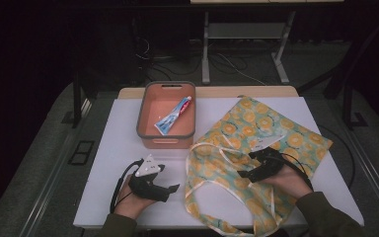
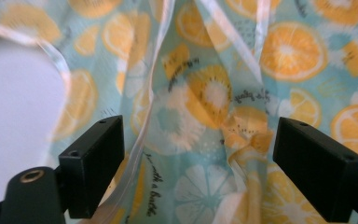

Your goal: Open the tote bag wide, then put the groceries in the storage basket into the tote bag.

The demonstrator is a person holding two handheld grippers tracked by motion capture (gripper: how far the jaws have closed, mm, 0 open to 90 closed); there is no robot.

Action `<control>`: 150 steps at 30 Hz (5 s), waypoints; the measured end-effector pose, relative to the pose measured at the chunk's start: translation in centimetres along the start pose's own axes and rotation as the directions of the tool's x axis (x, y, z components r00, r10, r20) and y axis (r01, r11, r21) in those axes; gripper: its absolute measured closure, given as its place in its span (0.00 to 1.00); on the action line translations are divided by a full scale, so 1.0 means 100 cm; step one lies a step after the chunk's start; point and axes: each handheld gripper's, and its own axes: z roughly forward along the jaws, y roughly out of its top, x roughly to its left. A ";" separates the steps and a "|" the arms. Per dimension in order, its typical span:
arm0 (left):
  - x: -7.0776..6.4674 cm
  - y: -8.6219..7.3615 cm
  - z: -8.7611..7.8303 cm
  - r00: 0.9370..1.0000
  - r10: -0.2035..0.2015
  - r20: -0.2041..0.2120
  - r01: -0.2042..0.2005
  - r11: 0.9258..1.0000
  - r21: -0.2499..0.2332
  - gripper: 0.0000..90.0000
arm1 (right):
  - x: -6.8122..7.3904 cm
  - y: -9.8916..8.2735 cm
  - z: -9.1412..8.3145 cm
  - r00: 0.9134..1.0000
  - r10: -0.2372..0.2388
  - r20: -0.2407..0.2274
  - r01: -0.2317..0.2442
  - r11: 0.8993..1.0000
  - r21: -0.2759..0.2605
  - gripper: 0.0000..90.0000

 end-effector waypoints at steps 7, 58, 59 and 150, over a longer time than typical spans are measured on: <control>0.000 0.000 0.000 1.000 0.001 0.003 -0.001 1.000 0.002 0.16 | 0.007 -0.002 0.011 1.000 -0.007 -0.028 0.008 0.999 0.039 0.13; 0.014 0.016 -0.008 1.000 -0.015 0.006 0.015 0.998 -0.060 0.06 | -0.059 -0.001 -0.047 0.978 0.186 0.099 -0.154 0.952 -0.265 0.98; 0.015 0.017 -0.008 1.000 -0.014 0.007 0.014 0.998 -0.059 0.05 | -0.059 -0.001 -0.047 0.978 0.185 0.098 -0.154 0.952 -0.265 0.98; 0.178 0.131 0.122 0.943 -0.171 -0.285 0.255 0.922 0.291 0.45 | -0.059 -0.006 -0.048 0.983 0.177 0.045 -0.159 0.951 -0.267 0.98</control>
